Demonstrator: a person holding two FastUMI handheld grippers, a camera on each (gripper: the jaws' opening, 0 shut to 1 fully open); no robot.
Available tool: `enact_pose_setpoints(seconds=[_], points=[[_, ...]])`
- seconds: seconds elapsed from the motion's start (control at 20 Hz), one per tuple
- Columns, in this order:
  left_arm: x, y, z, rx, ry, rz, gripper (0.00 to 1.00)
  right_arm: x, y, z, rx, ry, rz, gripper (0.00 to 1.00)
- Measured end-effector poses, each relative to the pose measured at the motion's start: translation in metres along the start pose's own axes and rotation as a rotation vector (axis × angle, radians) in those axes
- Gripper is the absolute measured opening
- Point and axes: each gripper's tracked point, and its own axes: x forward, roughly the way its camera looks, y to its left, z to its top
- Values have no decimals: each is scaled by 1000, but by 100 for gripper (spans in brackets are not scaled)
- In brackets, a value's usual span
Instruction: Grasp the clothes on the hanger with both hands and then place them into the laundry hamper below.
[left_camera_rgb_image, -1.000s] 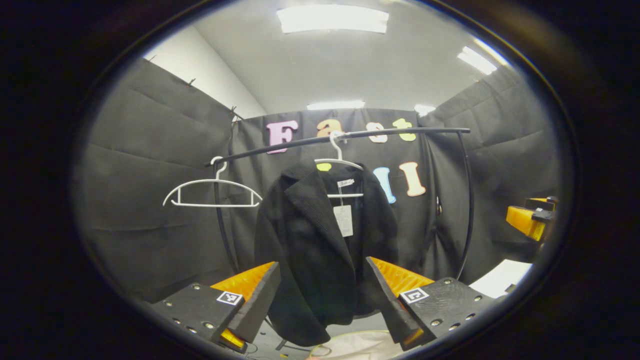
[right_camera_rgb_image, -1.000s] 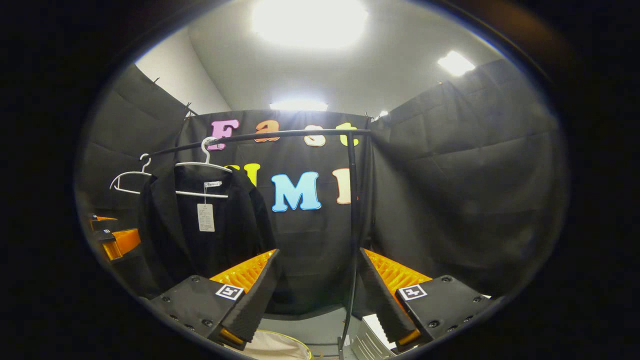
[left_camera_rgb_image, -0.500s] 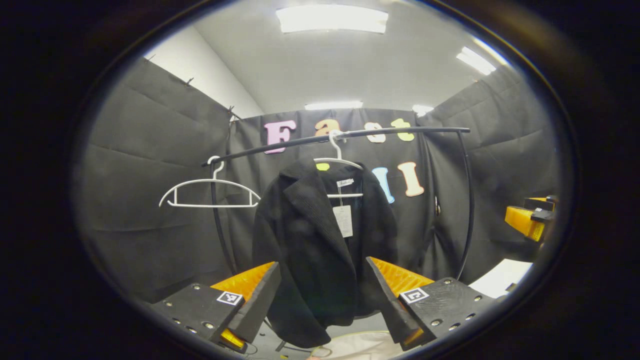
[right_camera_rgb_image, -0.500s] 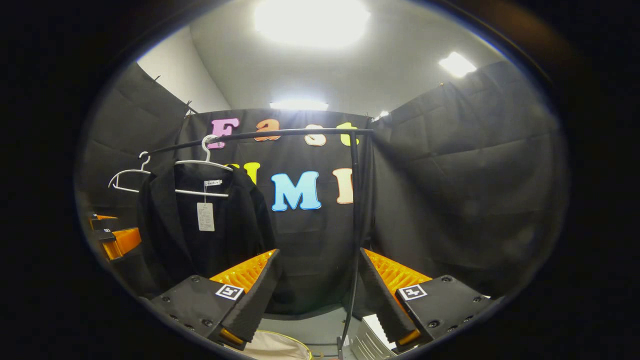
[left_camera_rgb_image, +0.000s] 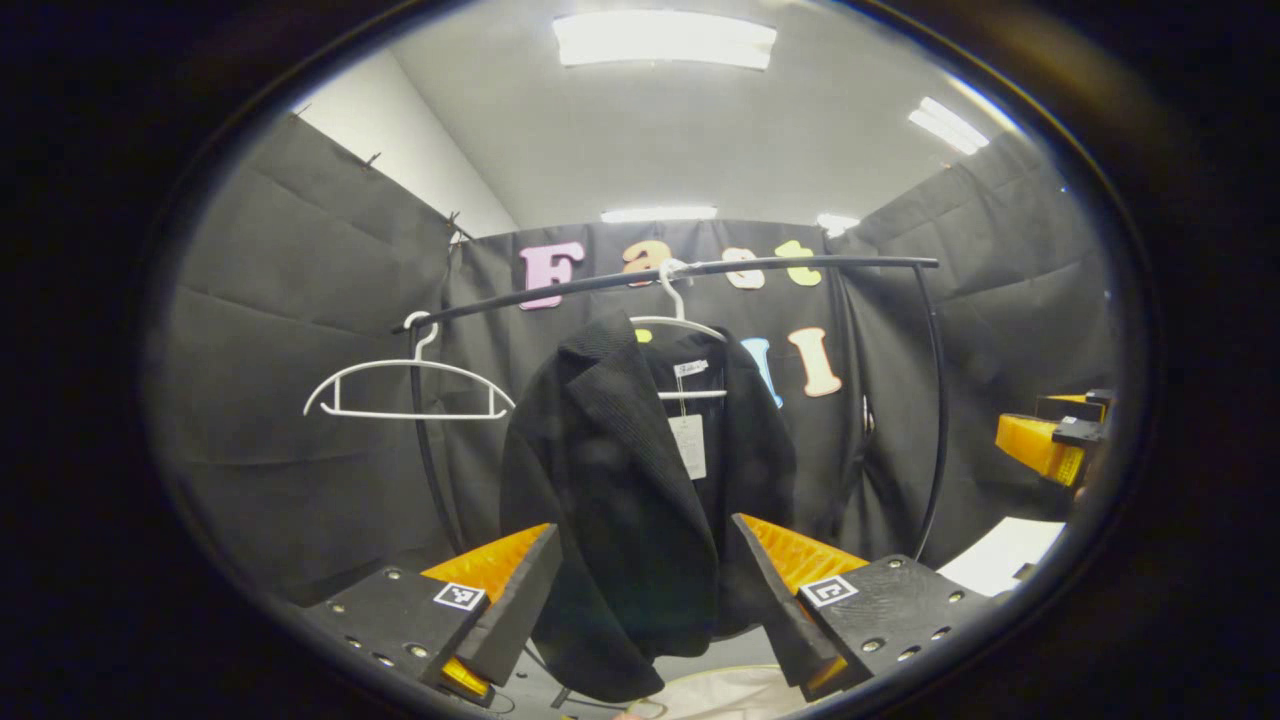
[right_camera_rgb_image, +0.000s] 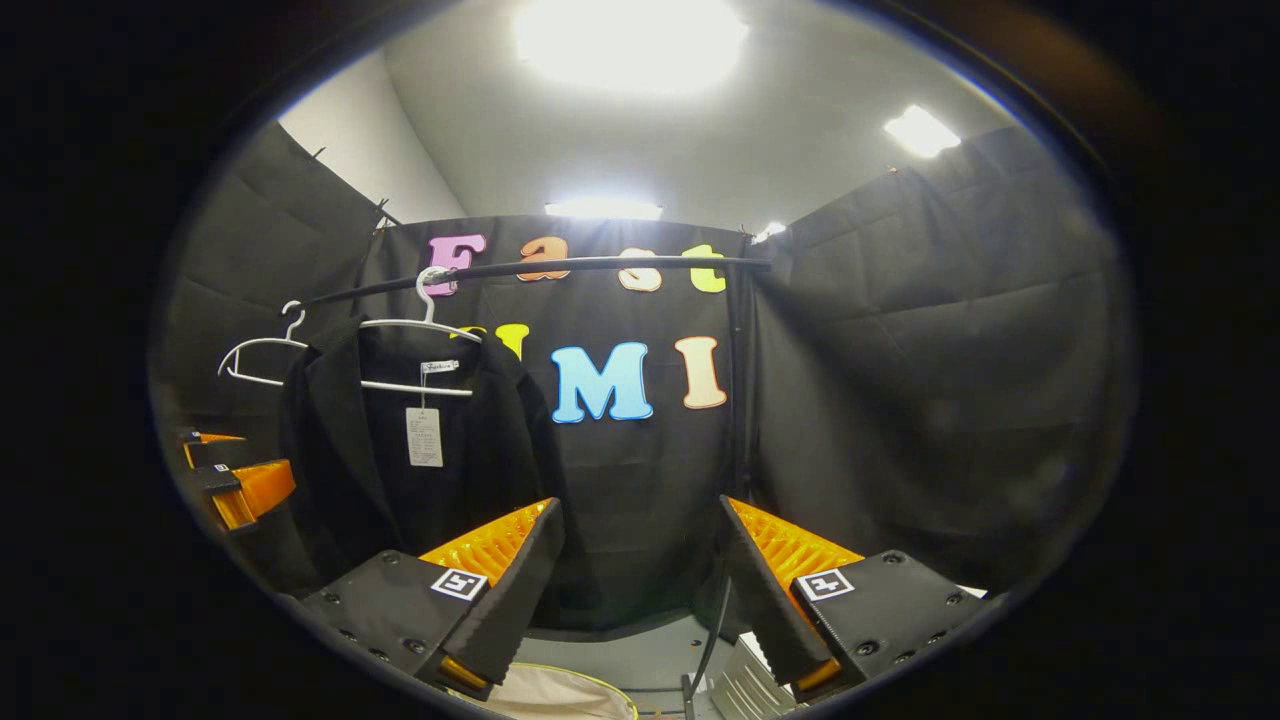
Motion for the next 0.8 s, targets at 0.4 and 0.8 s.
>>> enact_pose_setpoints(seconds=[0.4,0.8], points=[[25,-2,20,9,-42,29,100,43,35,11,17,-21,106,96],[57,-7,24,17,-26,139,99,111,76,16,58,-15,282,96]])
